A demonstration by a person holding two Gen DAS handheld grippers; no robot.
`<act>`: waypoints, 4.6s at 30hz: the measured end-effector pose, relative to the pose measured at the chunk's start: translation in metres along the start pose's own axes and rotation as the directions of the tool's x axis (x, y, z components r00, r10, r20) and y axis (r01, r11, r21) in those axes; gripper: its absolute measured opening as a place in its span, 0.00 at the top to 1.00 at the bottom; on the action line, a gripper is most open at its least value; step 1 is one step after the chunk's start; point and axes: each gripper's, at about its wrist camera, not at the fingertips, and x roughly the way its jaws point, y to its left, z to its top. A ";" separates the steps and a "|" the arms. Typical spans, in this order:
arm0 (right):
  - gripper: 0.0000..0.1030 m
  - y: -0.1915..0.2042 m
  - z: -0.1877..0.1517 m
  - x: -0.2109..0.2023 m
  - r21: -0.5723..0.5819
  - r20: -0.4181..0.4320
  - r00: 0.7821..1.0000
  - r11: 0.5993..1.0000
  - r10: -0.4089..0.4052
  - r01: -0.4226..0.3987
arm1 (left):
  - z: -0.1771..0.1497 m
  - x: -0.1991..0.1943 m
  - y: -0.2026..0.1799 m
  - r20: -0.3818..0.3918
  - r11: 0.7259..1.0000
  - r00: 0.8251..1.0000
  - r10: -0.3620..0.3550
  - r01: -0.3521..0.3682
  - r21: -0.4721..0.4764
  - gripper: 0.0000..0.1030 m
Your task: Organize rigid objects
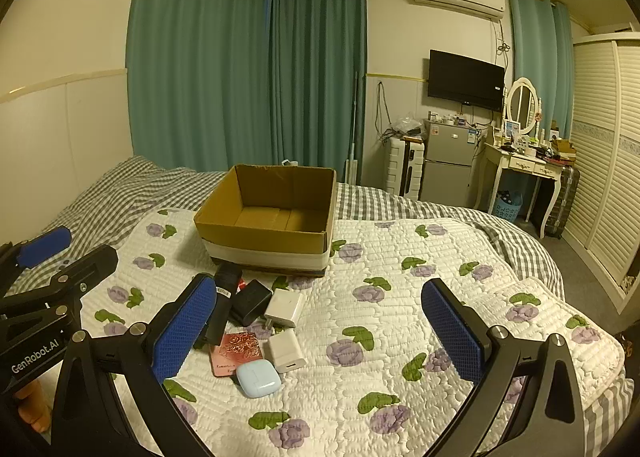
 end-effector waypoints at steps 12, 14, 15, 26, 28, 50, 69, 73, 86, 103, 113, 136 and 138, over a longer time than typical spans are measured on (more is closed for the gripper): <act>0.00 0.001 0.000 0.001 -0.002 -0.003 1.000 1.000 -0.001 0.001 | -0.002 -0.002 -0.003 -0.009 1.000 1.000 0.000 0.000 0.007 0.29; 0.00 0.001 0.000 0.001 -0.001 -0.002 1.000 1.000 -0.002 0.002 | -0.003 -0.002 -0.002 -0.010 1.000 1.000 -0.001 0.001 0.010 0.29; 0.00 0.001 0.001 0.001 -0.003 -0.004 1.000 1.000 -0.002 0.002 | -0.003 -0.002 -0.002 -0.011 1.000 1.000 -0.001 0.001 0.011 0.29; 0.00 0.001 -0.008 0.004 0.000 -0.012 1.000 1.000 0.000 0.000 | -0.003 0.000 -0.002 -0.014 1.000 1.000 0.002 -0.002 0.011 0.29; 0.00 0.001 -0.007 0.004 0.001 -0.015 1.000 1.000 0.000 0.000 | -0.004 0.001 -0.002 -0.016 1.000 1.000 0.002 -0.002 0.013 0.29; 0.00 0.003 -0.008 0.005 0.000 -0.010 1.000 1.000 0.003 -0.003 | -0.004 0.001 -0.001 -0.018 1.000 1.000 0.004 -0.004 0.015 0.29; 0.00 0.010 -0.013 0.025 -0.028 -0.067 0.998 0.999 0.014 -0.016 | -0.015 0.021 0.005 -0.087 1.000 0.996 -0.023 0.025 0.017 0.29; 0.00 0.012 -0.023 0.044 -0.040 -0.116 0.993 0.999 0.015 -0.019 | -0.026 0.038 0.008 -0.129 1.000 0.992 -0.012 0.014 0.009 0.29; 0.27 0.042 -0.098 0.147 -0.070 -0.430 0.890 0.978 0.150 -0.199 | -0.065 0.095 0.014 -0.305 1.000 0.952 0.017 -0.017 0.001 0.29; 0.50 0.034 -0.102 0.151 -0.014 -0.472 0.845 0.957 0.250 -0.291 | -0.077 0.114 -0.005 -0.407 0.999 0.913 0.026 -0.005 0.054 0.29; 0.50 -0.041 -0.031 0.144 -0.121 -0.352 0.930 0.981 0.102 -0.153 | -0.068 0.145 -0.074 -0.473 0.992 0.880 -0.031 0.084 0.091 0.29; 0.50 -0.093 -0.059 0.165 0.040 -0.399 0.903 0.986 0.162 -0.159 | -0.092 0.213 -0.113 -0.597 0.988 0.789 -0.143 0.145 -0.044 0.53; 0.50 -0.092 -0.058 0.161 0.030 -0.389 0.909 0.988 0.151 -0.151 | -0.086 0.205 -0.112 -0.574 0.986 0.803 -0.157 0.161 -0.044 0.55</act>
